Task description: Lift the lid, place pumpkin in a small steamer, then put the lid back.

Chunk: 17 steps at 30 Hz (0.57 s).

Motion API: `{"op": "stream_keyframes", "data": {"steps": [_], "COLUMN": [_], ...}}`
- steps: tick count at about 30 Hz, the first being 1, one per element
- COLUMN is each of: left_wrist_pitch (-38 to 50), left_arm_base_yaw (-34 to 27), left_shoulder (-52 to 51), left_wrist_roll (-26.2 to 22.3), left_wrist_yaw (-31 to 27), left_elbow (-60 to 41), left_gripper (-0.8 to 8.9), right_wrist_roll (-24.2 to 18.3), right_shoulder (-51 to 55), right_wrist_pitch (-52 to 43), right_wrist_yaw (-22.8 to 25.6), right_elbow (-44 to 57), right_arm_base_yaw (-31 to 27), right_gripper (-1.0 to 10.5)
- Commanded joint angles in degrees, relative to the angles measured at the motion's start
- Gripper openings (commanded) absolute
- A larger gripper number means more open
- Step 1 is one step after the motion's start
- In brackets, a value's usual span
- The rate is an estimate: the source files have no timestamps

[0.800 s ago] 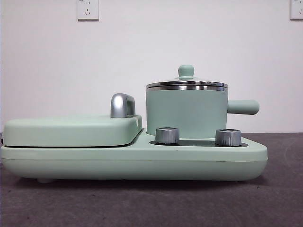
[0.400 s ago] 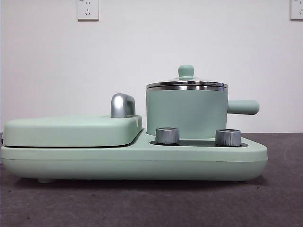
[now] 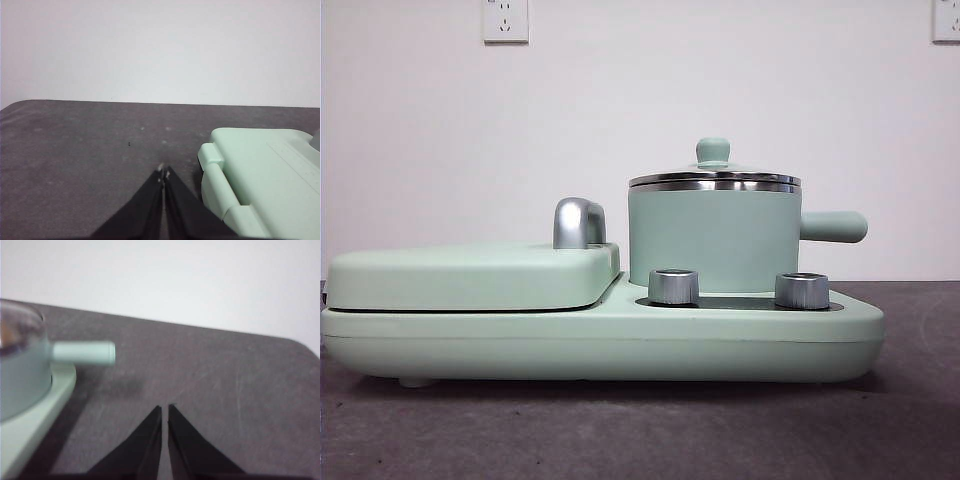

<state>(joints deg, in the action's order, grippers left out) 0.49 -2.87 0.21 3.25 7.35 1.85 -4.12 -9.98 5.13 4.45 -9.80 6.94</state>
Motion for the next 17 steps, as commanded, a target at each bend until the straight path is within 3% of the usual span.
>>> {"op": "stream_keyframes", "data": {"steps": [1, 6, 9, 17], "left_wrist_pitch": [0.8, 0.8, 0.9, 0.9], "left_arm_base_yaw": [-0.1, -0.1, -0.1, -0.1], "left_shoulder": [-0.1, -0.1, -0.1, -0.1], "left_wrist_roll": [0.5, 0.5, 0.5, 0.5], "left_wrist_yaw": [-0.2, -0.2, -0.2, -0.2], "left_elbow": [-1.1, -1.1, -1.1, -1.1], "left_gripper": [0.07, 0.07, 0.07, 0.07], "right_wrist_roll": [0.6, 1.0, 0.7, 1.1], "right_shoulder": [2.0, 6.6, 9.6, 9.8], "right_wrist_pitch": [-4.0, -8.4, -3.4, -1.4], "right_wrist_yaw": [-0.1, -0.2, 0.0, 0.1], "right_elbow": [3.5, 9.3, 9.1, 9.1], "right_arm_base_yaw": [-0.1, -0.5, -1.3, -3.0], "right_gripper": [0.2, 0.2, 0.2, 0.2]}}
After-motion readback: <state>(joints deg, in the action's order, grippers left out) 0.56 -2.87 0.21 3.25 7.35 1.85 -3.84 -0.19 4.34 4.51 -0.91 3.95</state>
